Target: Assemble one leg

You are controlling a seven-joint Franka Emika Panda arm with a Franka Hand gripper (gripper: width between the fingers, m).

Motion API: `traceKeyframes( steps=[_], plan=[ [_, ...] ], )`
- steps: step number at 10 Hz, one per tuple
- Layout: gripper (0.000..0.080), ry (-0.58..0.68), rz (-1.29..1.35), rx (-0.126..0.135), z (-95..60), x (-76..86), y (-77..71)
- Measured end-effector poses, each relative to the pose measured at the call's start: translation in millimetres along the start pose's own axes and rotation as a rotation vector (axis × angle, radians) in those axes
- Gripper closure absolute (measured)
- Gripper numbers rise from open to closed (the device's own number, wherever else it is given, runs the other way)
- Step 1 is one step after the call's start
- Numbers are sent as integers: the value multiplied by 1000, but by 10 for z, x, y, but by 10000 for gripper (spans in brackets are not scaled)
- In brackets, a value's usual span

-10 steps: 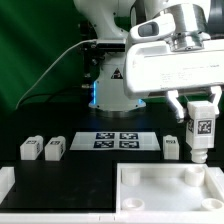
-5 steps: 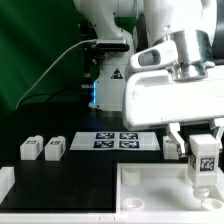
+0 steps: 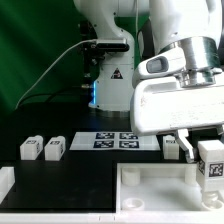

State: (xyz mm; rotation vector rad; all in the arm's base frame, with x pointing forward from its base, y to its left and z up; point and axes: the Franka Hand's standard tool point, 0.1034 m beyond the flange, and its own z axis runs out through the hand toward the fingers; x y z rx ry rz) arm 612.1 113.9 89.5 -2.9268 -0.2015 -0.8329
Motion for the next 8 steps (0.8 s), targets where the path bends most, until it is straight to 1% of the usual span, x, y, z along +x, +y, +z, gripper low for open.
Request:
traceKeyframes(
  steps=[2,4,5,7,8],
  plan=[
    [506,15,0,0,32,28,-1],
    [506,5,2,0,109,-28,1],
    [506,20,1,-1,127,-29,-7],
    [506,65,30,-16,134,-34,-18],
    [506,72,59,-31,133,-40,-26]
  ],
)
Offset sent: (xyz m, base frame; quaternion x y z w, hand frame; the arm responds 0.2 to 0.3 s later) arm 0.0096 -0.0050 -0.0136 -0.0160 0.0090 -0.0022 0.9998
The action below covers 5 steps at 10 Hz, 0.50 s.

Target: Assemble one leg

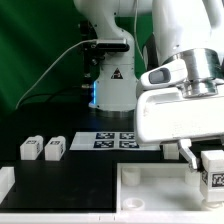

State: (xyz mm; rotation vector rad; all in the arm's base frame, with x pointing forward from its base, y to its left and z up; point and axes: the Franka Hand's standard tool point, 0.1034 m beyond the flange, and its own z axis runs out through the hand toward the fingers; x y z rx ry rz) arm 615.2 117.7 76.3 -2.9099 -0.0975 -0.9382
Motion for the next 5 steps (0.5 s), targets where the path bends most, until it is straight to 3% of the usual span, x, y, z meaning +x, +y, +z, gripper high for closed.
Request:
traceKeyframes(
  steps=[2,3,4,5],
  plan=[
    [506,-18,5,-11,0,0,4],
    [431,-32,5,-10,13,-30,6],
    [258,-33,5,-10,14,-32,5],
    [258,-34,5,-10,16,-35,5]
  ],
)
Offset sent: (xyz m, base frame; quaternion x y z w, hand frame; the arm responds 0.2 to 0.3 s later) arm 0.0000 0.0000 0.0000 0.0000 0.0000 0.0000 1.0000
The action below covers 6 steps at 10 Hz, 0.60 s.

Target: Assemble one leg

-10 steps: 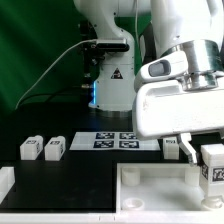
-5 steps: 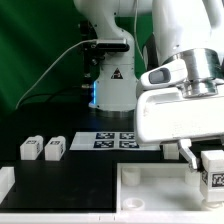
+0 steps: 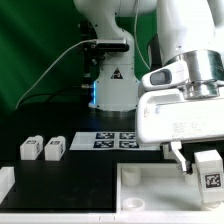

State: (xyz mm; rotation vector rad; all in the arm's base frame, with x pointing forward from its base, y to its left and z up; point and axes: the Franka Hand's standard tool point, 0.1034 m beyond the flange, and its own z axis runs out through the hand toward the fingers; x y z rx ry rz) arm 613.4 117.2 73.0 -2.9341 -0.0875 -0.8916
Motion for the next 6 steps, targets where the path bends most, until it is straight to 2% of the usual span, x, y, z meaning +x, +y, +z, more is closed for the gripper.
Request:
traceKeyframes(
  steps=[1,6],
  plan=[
    [172,-1,0,0,1,-3,0],
    [150,-1,0,0,4,-7,1]
  ],
)
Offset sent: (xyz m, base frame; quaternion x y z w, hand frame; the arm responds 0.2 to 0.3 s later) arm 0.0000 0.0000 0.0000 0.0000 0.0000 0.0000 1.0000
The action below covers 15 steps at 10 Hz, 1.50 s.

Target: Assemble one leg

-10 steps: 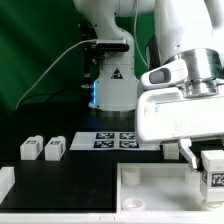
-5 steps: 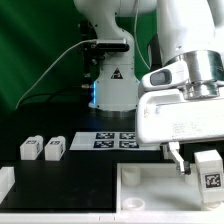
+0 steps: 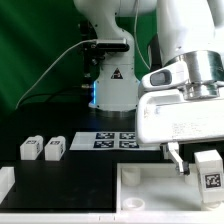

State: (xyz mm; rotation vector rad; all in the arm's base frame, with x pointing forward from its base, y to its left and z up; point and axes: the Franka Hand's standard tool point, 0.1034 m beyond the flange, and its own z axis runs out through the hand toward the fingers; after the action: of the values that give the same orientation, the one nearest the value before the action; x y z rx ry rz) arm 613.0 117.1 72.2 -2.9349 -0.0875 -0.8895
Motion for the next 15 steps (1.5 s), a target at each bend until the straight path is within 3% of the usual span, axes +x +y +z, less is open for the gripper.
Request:
traceKeyframes(
  steps=[4,6,9,12,13,15],
  plan=[
    [150,-27,4,2,2,-16,16],
    [150,-141,24,15,-215,106,57],
    [150,-429,42,56,-233,91,2],
    [150,-686,52,86,-165,111,47],
    [150,-647,52,82,-107,201,70],
    [150,-650,62,78,-92,187,87]
  ],
)
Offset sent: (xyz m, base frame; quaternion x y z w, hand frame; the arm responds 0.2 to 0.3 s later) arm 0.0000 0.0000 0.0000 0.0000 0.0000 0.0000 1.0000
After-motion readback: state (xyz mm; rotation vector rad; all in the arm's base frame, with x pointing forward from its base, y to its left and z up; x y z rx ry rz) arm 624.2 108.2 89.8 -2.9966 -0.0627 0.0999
